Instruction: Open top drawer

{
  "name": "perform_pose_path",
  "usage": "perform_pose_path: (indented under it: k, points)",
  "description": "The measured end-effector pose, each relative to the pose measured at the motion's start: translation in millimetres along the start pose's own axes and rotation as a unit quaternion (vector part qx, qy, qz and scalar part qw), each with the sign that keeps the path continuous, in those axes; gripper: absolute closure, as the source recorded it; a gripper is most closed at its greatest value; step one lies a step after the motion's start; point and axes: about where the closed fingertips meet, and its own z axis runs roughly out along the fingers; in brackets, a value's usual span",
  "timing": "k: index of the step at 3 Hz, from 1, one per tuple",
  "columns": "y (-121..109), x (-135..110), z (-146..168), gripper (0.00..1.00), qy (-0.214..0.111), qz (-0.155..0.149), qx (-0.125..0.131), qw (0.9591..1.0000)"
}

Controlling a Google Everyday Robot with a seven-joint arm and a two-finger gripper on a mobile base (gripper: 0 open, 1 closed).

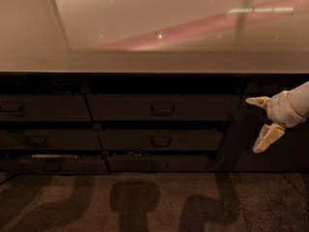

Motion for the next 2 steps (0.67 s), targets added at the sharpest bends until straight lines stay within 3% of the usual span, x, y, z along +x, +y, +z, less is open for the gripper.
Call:
perform_pose_path:
  k: [1, 2]
  points:
    - [0.0, 0.0, 0.0, 0.00, 0.000, 0.000, 0.000, 1.0000]
    - [4.2, -20.3, 17.9, 0.00, 0.021, -0.036, -0.003, 0.9991]
